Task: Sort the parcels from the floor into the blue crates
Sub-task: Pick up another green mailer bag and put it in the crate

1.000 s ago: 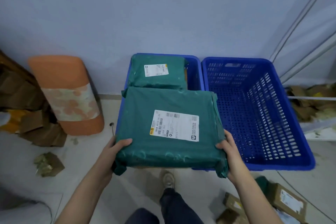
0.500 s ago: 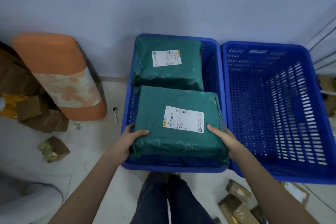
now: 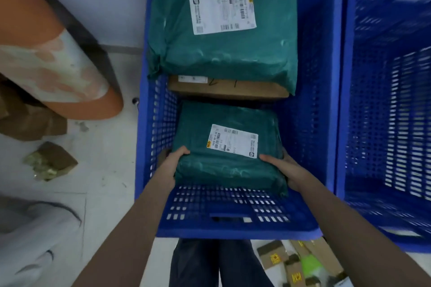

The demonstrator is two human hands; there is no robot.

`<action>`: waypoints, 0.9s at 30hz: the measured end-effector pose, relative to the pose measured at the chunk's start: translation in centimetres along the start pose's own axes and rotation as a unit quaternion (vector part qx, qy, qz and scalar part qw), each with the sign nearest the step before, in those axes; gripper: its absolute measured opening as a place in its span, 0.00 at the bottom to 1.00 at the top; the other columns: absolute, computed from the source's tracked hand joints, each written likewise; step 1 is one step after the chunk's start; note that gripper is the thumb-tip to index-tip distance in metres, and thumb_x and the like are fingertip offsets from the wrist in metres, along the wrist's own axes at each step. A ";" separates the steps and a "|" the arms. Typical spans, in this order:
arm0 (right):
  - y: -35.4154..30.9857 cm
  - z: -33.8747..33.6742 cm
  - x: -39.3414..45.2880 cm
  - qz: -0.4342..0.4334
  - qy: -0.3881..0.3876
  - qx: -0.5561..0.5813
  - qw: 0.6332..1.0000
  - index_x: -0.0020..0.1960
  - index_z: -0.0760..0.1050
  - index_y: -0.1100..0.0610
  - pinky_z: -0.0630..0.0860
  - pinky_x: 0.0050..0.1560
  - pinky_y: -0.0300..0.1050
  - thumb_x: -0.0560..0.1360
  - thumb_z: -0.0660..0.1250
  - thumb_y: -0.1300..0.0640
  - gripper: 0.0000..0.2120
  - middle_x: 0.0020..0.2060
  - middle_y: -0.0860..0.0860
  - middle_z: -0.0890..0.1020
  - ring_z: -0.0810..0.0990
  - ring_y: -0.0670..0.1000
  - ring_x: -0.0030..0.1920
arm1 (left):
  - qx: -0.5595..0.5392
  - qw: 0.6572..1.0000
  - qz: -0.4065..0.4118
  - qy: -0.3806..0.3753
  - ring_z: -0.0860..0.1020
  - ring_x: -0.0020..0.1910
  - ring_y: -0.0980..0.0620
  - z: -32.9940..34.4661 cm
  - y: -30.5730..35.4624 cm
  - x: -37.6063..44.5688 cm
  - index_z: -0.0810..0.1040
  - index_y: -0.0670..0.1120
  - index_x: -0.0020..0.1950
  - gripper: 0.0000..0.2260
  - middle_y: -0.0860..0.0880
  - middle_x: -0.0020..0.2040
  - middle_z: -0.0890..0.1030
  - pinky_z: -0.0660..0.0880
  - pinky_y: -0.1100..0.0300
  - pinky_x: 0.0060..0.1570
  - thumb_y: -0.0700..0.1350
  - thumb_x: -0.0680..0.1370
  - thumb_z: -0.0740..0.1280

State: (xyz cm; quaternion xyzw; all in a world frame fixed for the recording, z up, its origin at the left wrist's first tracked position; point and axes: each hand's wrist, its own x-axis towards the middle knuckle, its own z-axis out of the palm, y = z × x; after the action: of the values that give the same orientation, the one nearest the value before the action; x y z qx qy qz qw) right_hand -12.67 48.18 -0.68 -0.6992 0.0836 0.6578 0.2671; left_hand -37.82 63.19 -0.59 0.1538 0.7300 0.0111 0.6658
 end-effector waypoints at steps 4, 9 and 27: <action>0.4 0.5 4.1 -0.019 0.003 -0.004 1.000 0.76 0.49 0.45 0.72 0.64 0.50 0.69 0.74 0.56 0.46 0.65 0.51 0.70 0.73 0.52 0.61 | -0.024 0.994 0.047 0.098 0.76 0.53 0.45 1.5 -1.5 3.6 0.73 0.51 0.57 0.15 0.47 0.55 0.78 0.75 0.48 0.55 0.42 0.72 0.69; 1.5 1.5 7.8 -0.038 0.015 -0.016 0.999 0.76 0.48 0.44 0.72 0.64 0.49 0.67 0.76 0.58 0.48 0.67 0.52 0.70 0.73 0.51 0.60 | -0.100 0.981 0.055 0.157 0.77 0.54 0.46 2.5 -3.0 6.4 0.72 0.51 0.65 0.22 0.48 0.59 0.77 0.76 0.48 0.57 0.42 0.71 0.68; 1.8 4.4 10.3 -0.044 0.136 -0.402 0.905 0.77 0.35 0.57 0.69 0.64 0.47 0.76 0.67 0.61 0.45 0.73 0.57 0.64 0.69 0.57 0.68 | -0.165 0.969 -0.060 0.173 0.76 0.45 0.48 3.6 -3.1 8.3 0.72 0.42 0.51 0.05 0.45 0.49 0.77 0.76 0.55 0.52 0.37 0.76 0.61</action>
State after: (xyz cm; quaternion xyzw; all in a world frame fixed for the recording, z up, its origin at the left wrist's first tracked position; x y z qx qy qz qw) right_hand -16.16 51.20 -11.08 -0.8327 -0.1830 0.5222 -0.0217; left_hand -35.50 61.53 -9.68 -0.0066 0.8300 0.1183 0.5450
